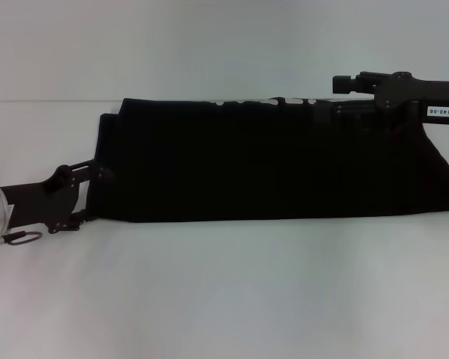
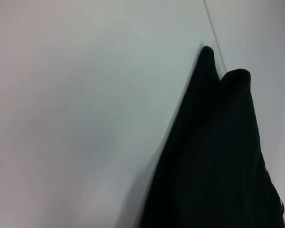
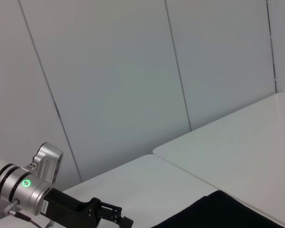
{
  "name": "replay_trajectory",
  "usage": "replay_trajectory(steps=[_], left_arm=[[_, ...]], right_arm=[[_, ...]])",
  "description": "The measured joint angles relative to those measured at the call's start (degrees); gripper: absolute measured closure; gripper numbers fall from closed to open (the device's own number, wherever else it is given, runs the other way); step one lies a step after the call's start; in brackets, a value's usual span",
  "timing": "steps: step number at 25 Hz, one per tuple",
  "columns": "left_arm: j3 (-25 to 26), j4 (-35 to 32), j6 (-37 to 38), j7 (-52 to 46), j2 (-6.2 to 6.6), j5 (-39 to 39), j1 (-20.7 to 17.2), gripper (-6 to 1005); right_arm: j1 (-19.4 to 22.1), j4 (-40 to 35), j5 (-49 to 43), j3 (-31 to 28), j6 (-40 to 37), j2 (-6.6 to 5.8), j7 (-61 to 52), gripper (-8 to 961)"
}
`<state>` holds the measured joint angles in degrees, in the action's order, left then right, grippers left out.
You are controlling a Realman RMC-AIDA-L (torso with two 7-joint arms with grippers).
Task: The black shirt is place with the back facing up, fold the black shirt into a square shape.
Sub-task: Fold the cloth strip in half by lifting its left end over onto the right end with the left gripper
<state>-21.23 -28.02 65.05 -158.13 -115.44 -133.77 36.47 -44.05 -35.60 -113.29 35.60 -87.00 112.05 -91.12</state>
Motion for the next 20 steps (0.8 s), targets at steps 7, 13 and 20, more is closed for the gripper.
replay_trajectory(steps=[7,13,20], left_arm=[[0.15,-2.97,-0.16,0.39,0.17,-0.77,-1.56,96],[0.53,-3.13,2.82,0.07,0.24,-0.73,-1.93,99],[0.25,-1.53,4.55,-0.18,-0.19,-0.15,-1.33,103]], right_arm=[[-0.05,0.00,0.06,0.00,-0.01,0.00,0.06,41],[-0.17,0.01,0.09,0.00,-0.02,0.00,-0.05,41],[-0.26,0.00,0.09,0.00,-0.01,0.00,-0.09,42]])
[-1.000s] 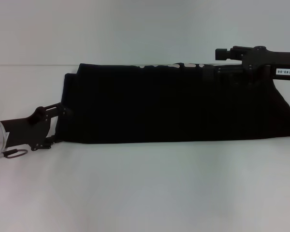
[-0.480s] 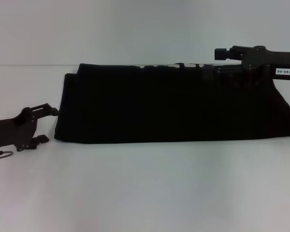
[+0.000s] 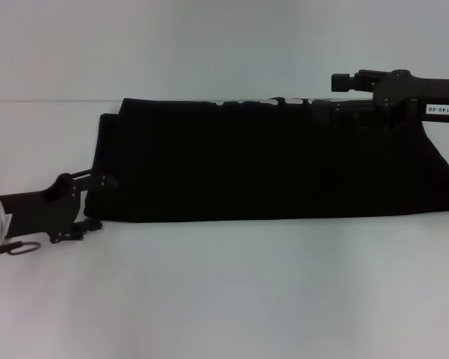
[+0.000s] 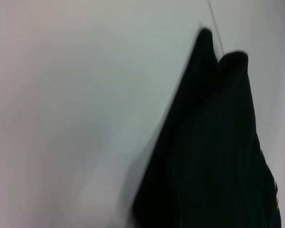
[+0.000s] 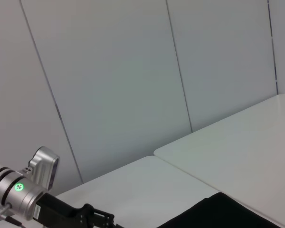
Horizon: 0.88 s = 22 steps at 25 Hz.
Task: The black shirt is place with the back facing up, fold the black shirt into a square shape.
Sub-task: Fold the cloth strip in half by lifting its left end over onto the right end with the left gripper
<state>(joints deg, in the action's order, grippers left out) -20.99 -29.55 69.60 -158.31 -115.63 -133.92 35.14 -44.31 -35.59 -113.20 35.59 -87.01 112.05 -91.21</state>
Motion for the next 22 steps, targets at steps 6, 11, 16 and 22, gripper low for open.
replay_trajectory(steps=[6,11,16,22], left_arm=[[-0.11,1.44,-1.56,0.24,-0.12,-0.10,0.26,106],[-0.11,1.48,-2.42,0.50,-0.12,-0.45,0.28,109],[-0.11,1.29,-3.31,0.85,-0.07,-0.32,0.44,112],[-0.11,1.65,-4.29,2.15,0.29,-0.48,1.59,115]], right_arm=[[0.05,0.00,0.00,0.00,0.07,0.00,0.15,42],[0.14,0.00,0.09,0.00,0.08,0.00,0.04,42],[0.42,0.00,0.97,0.00,-0.12,0.00,-0.04,41],[0.57,0.00,1.60,0.00,-0.76,0.00,-0.10,41]])
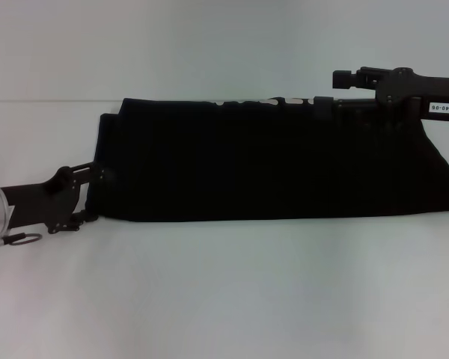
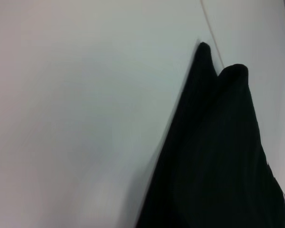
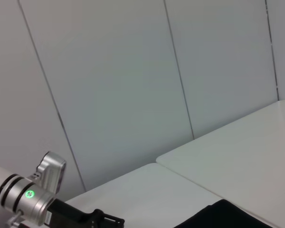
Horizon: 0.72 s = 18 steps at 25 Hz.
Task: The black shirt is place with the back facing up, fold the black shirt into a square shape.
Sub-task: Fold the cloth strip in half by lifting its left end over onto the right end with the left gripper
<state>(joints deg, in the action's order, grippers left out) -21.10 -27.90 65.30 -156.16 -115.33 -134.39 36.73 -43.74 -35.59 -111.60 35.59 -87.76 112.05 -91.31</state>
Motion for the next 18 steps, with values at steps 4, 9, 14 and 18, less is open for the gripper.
replay_trajectory(steps=[4,9,14,18], left_arm=[[-0.16,0.04,-0.29,0.07,0.02,-0.05,0.23,117],[-0.02,-0.04,0.06,0.07,0.02,-0.08,-0.42,120],[0.01,-0.06,1.21,-0.08,-0.11,-0.06,-0.71,122],[-0.10,0.09,1.38,-0.14,-0.27,-0.05,-0.77,124]], right_arm=[[0.03,0.00,0.02,0.00,-0.23,0.00,-0.01,41],[0.22,0.00,0.06,0.00,-0.27,0.00,-0.01,42],[0.24,0.00,0.07,0.00,-0.30,0.00,-0.01,42],[0.23,0.00,0.09,0.00,-0.30,0.00,0.02,42]])
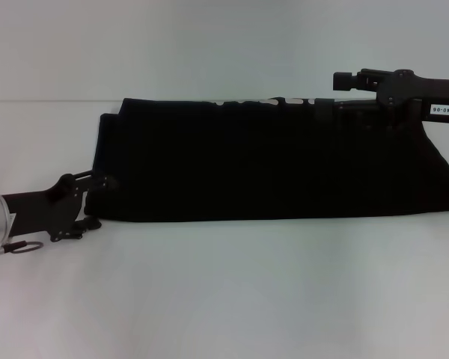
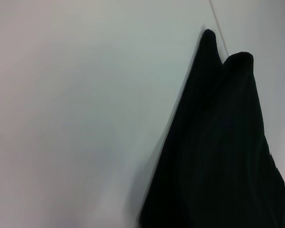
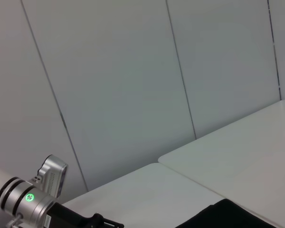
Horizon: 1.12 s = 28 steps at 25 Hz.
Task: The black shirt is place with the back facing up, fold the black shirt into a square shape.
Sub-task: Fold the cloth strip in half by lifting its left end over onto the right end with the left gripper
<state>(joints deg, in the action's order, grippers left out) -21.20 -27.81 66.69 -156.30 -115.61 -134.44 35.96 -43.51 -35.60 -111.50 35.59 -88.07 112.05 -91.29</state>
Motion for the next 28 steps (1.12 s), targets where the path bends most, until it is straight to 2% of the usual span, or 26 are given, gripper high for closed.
replay_trajectory(steps=[28], left_arm=[[0.02,1.30,-5.26,1.76,0.18,0.10,1.30,139]], right_arm=[[-0.07,0.00,0.50,0.00,-0.09,0.00,0.15,42]])
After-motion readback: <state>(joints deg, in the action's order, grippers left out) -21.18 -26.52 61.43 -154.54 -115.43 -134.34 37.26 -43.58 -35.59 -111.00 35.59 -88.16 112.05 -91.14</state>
